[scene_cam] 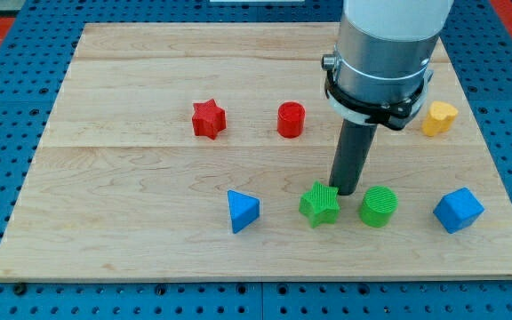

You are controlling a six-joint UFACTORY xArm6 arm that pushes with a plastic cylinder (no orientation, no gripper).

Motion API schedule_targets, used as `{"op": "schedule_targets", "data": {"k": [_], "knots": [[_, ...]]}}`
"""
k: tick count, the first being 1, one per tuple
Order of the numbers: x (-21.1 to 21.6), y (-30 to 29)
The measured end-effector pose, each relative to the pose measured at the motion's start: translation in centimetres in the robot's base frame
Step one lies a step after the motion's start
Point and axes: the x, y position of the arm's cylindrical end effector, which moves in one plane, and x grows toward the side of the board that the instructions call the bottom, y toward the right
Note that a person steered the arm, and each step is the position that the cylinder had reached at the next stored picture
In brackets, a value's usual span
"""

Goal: Separate green blocks from blue blocks

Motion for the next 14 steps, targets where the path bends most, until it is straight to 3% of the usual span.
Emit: {"op": "schedule_targets", "data": {"k": [4, 5, 7, 8, 10, 11, 14], "knots": [[-1.5, -1.0], [-1.5, 1.9], [-1.3, 24.0], [3.8, 21.9], [2.0, -2.2], [0.6, -8.0], [-0.3, -7.0]]}}
